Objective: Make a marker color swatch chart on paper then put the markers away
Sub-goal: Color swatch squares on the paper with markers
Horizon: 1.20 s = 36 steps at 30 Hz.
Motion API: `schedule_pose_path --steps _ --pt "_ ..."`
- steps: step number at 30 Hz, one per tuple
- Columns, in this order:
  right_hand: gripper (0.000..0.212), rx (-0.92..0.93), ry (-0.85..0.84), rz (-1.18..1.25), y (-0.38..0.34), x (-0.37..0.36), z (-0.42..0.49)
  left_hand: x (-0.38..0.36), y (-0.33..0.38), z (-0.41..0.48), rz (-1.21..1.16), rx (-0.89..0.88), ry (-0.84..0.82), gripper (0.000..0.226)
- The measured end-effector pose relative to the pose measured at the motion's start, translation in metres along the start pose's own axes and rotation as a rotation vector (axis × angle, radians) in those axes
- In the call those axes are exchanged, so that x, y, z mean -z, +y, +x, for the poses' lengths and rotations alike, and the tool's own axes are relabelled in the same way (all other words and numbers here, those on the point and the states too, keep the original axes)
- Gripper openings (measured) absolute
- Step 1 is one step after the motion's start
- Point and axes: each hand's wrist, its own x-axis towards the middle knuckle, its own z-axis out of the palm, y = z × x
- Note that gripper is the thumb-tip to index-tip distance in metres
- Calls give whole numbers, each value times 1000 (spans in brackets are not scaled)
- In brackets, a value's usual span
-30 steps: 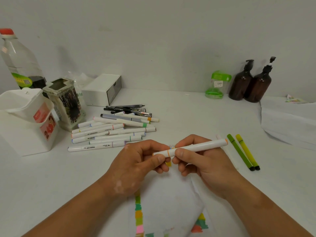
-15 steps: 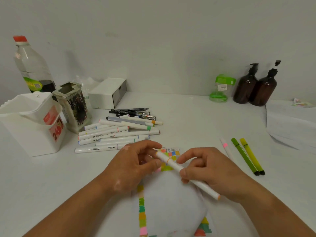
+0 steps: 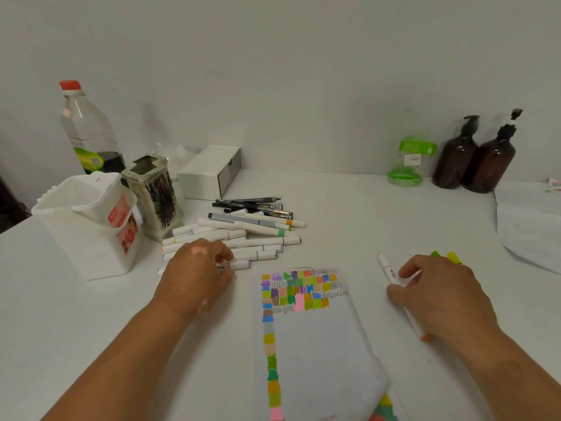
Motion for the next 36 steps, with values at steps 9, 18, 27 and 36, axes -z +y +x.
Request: schedule_pose_path --steps 9,18,27,36 --pt "19 -61 4 3 11 0 5 -3 8 -1 91 41 -79 18" --pt "15 98 85 178 1 4 0 11 18 -1 -837 167 -80 5" --pt "25 438 -359 595 -32 -6 -33 -9 48 -13 -1564 400 -278 30" --pt "15 337 -465 834 -28 -7 -28 -22 53 -18 -1480 342 -354 27"
